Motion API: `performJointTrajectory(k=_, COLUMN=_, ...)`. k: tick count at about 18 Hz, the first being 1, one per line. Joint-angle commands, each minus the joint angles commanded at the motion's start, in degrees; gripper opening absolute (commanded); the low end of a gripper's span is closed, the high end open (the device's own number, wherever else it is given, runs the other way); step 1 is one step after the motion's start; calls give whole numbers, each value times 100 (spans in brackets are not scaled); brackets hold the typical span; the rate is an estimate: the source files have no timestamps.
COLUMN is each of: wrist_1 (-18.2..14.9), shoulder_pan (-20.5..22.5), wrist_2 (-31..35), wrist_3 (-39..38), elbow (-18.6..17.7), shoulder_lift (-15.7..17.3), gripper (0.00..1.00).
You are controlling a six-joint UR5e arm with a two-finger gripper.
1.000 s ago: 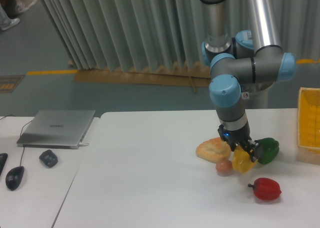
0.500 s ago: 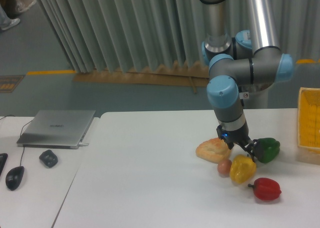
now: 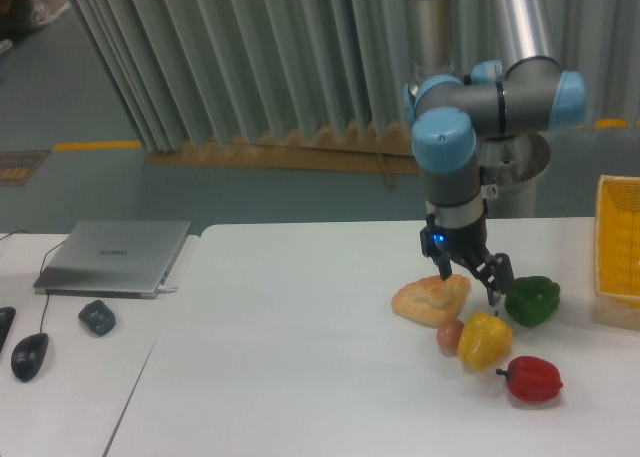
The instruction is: Place the yellow pepper on the table
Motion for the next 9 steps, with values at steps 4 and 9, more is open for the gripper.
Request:
performJointTrajectory(k=4, wrist_1=-466, shoulder_pan=17, wrist_2=-106, wrist_3=632, elbow=53, shoulder_lift=247, gripper=100)
performJointTrajectory(k=9, wrist_1=-950, shoulder_pan=79, wrist_2=-97, wrist_3=2425, elbow=26, shoulder_lift=502, gripper=100)
